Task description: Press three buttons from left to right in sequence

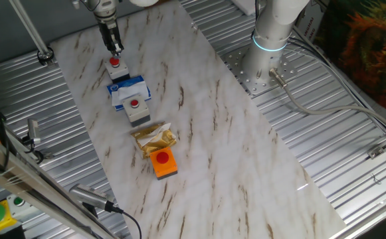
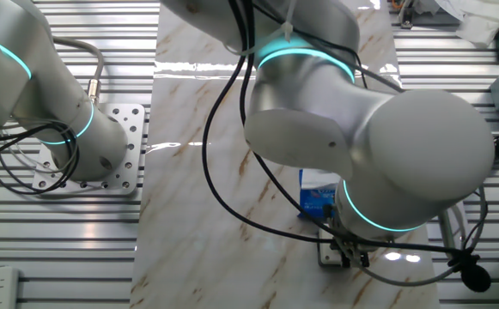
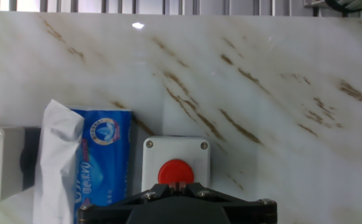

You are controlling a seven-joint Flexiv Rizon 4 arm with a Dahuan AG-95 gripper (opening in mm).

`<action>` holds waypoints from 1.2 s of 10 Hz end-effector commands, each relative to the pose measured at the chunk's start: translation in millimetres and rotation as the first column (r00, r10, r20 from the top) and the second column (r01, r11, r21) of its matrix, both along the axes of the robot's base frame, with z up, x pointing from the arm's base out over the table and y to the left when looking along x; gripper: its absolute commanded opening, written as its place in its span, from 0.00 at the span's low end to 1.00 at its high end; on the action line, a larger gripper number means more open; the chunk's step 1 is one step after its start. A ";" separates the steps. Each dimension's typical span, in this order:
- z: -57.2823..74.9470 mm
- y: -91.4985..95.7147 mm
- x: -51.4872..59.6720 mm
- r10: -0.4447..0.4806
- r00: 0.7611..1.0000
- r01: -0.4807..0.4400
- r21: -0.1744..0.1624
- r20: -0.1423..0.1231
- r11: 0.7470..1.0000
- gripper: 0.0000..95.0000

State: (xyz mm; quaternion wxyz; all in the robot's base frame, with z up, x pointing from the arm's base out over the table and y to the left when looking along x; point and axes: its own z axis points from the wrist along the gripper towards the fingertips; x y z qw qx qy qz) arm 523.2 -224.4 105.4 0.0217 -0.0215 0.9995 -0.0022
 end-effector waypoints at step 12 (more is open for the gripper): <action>-19.1 -2.2 0.4 0.007 1.000 -0.007 0.003 0.027 1.000 0.00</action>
